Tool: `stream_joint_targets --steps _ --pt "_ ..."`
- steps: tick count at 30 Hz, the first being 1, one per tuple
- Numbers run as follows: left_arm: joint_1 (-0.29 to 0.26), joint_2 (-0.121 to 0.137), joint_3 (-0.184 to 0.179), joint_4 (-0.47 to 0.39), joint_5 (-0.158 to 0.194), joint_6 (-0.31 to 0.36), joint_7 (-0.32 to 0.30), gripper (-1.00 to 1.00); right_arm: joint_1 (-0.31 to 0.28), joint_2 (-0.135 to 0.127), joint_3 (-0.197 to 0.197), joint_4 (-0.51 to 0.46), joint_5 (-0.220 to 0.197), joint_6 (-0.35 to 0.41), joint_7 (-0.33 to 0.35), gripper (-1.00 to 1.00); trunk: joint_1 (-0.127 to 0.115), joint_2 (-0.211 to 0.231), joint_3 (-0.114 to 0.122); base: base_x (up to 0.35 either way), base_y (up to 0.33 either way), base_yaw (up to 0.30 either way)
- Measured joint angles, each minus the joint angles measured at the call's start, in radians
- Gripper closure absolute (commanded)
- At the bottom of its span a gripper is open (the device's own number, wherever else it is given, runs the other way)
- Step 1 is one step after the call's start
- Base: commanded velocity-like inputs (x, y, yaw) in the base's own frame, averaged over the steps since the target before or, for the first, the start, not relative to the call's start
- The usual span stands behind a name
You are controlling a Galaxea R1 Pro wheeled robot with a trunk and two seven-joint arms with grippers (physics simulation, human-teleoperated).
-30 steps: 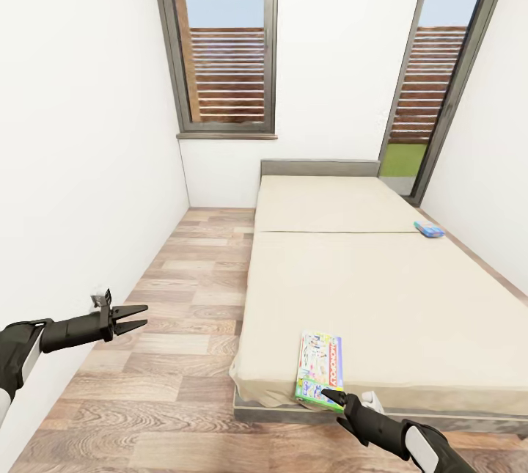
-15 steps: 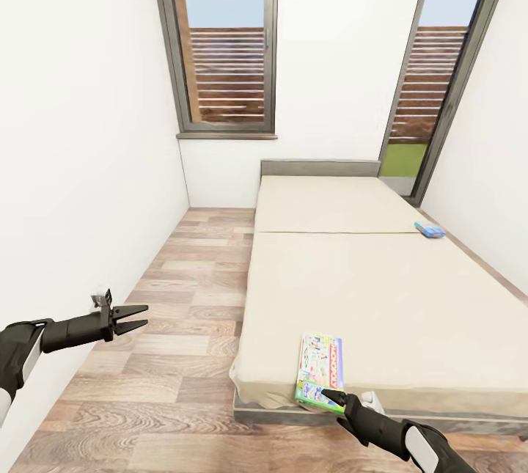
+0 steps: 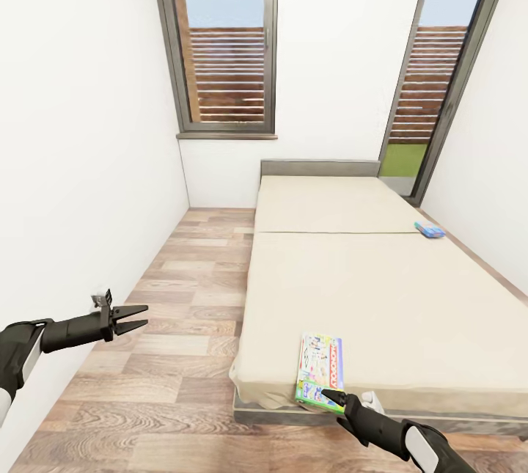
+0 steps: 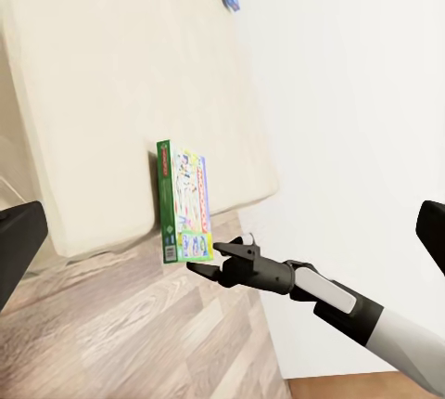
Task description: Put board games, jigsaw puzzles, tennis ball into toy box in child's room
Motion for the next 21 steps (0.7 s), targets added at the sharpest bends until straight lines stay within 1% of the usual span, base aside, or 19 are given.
stream_joint_targets --steps 13,14,21 --pt "0.0 0.0 0.0 0.0 0.0 0.0 0.0 -1.0 0.0 0.0 0.001 0.0 0.0 0.0 0.0 -1.0 0.0 0.0 0.0 0.035 0.0 0.0" --pt "0.0 0.0 0.0 0.0 0.0 0.0 0.0 -1.0 0.0 0.0 0.001 0.0 0.0 0.0 0.0 1.0 0.0 0.0 0.0 0.008 0.0 0.0" --pt "0.0 0.0 0.0 0.0 0.001 -0.001 0.0 -1.0 0.0 0.0 0.001 0.0 -0.004 0.002 0.001 1.0 0.0 0.0 0.0 0.003 0.0 0.0"
